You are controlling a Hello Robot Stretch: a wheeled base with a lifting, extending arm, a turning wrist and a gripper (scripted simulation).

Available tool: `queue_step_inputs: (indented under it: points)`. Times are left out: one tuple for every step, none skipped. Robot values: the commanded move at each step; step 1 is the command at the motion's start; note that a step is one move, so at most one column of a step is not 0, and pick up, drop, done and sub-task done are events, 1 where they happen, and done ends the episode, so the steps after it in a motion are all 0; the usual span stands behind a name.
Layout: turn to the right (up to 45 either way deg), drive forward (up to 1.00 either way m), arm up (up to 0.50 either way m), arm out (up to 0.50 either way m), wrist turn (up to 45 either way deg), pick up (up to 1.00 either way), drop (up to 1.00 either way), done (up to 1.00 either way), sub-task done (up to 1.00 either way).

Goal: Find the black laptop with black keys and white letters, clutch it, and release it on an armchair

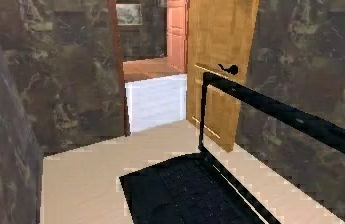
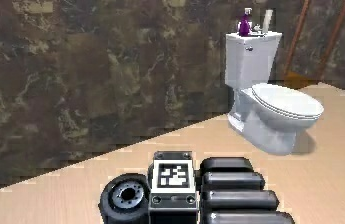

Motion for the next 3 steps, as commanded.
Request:
queue_step_inputs:
  points:
    - [0.0, 1.00, 0.00, 0.00, 0.0, 0.00, 0.00, 0.00, 0.00]
    - [0.0, 1.00, 0.00, 0.00, 0.0, 0.00, 0.00, 0.00, 0.00]
    - [0.0, 0.20, 0.00, 0.00, 0.0, 0.00, 0.00, 0.00, 0.00]
